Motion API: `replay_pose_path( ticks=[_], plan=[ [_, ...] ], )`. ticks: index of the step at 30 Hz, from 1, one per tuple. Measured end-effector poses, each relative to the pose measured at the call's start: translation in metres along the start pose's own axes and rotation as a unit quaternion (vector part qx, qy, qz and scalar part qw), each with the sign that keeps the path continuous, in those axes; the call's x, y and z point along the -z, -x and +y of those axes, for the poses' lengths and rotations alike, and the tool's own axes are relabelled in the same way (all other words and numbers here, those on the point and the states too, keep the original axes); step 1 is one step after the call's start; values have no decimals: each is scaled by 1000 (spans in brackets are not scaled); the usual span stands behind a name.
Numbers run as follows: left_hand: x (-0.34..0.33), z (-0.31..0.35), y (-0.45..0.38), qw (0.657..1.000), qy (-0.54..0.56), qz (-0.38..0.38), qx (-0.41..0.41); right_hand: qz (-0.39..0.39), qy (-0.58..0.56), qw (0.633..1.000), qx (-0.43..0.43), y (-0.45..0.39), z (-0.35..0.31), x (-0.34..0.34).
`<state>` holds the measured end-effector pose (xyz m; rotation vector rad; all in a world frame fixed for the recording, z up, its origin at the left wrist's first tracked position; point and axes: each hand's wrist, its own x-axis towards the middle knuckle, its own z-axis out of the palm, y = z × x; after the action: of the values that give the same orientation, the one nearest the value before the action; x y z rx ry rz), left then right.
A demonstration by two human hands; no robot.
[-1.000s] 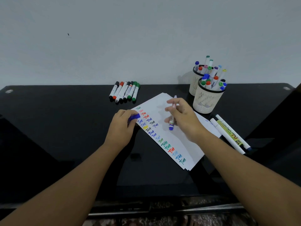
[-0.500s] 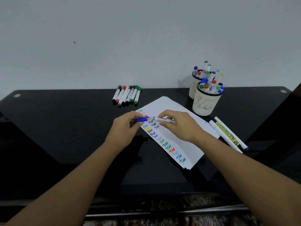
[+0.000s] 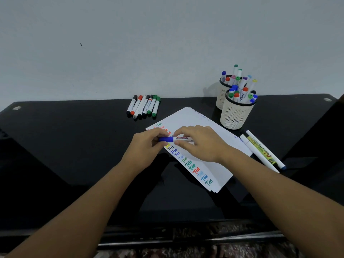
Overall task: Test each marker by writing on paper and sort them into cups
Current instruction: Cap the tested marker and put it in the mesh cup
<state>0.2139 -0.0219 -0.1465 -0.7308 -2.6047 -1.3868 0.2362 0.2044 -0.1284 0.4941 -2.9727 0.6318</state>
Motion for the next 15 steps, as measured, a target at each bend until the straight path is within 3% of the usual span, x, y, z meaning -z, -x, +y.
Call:
replay_pose_path(
  ticks=[5,9,12,15],
  plan=[
    [0,9,-2,995,77,-10,65,-64,19,997,35,0,-3,6],
    [-1,14,-7,986,145,2,78,-61,-21,996,54,0,-6,-2],
    [-4,6,-12,986,136,-30,91,-45,-33,998,31,0,-2,-8],
    [-8,-9,-13,994,43,-33,93,-39,-55,998,-6,1,3,-8]
  ],
)
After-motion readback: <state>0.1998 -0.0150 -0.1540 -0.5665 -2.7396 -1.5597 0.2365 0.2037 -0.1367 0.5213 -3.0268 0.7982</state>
